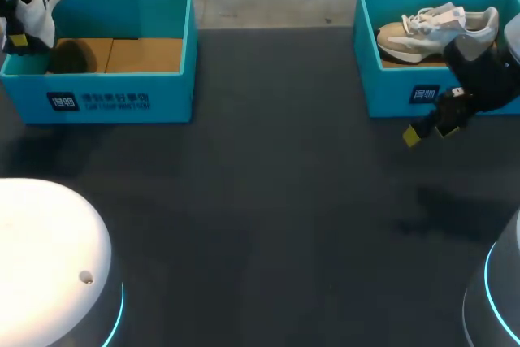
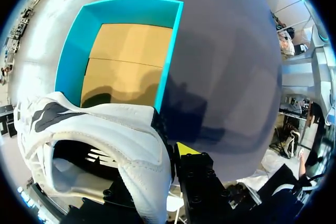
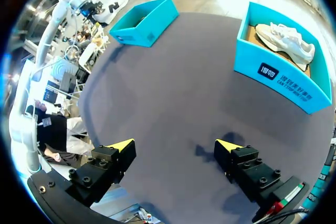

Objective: Take the shoe out of the shoebox, open the shoe tongue, remove and reinsert the insole, then place the shoe into the shoebox

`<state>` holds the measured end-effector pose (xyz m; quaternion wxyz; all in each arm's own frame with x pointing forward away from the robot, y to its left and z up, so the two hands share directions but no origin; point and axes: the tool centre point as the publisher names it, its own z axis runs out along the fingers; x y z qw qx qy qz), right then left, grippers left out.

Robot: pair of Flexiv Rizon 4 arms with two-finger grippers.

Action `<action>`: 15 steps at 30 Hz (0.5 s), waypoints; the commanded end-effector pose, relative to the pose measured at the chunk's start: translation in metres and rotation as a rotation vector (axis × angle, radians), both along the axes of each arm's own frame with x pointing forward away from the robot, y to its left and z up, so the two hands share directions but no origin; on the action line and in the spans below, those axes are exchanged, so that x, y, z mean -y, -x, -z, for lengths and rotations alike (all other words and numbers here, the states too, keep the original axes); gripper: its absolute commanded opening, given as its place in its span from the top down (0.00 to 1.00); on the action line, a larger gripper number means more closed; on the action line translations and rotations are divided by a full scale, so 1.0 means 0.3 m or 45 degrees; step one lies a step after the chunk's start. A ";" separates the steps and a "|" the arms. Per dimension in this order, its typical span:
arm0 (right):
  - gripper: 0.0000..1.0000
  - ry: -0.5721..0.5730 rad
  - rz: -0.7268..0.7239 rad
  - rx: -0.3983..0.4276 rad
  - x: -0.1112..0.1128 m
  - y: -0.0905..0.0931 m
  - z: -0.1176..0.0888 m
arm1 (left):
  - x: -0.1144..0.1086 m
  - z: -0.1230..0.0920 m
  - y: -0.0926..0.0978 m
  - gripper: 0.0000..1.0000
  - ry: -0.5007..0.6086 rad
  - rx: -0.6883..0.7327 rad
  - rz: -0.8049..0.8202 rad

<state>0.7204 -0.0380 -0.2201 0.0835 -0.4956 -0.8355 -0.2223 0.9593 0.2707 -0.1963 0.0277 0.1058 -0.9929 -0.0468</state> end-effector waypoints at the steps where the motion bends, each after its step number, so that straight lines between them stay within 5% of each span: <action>1: 0.00 0.002 0.000 -0.001 -0.001 -0.002 0.002 | -0.002 -0.004 0.004 1.00 0.000 0.006 0.002; 15: 0.00 0.002 0.000 -0.001 -0.001 -0.002 0.002 | -0.005 -0.005 0.003 1.00 0.006 0.006 0.042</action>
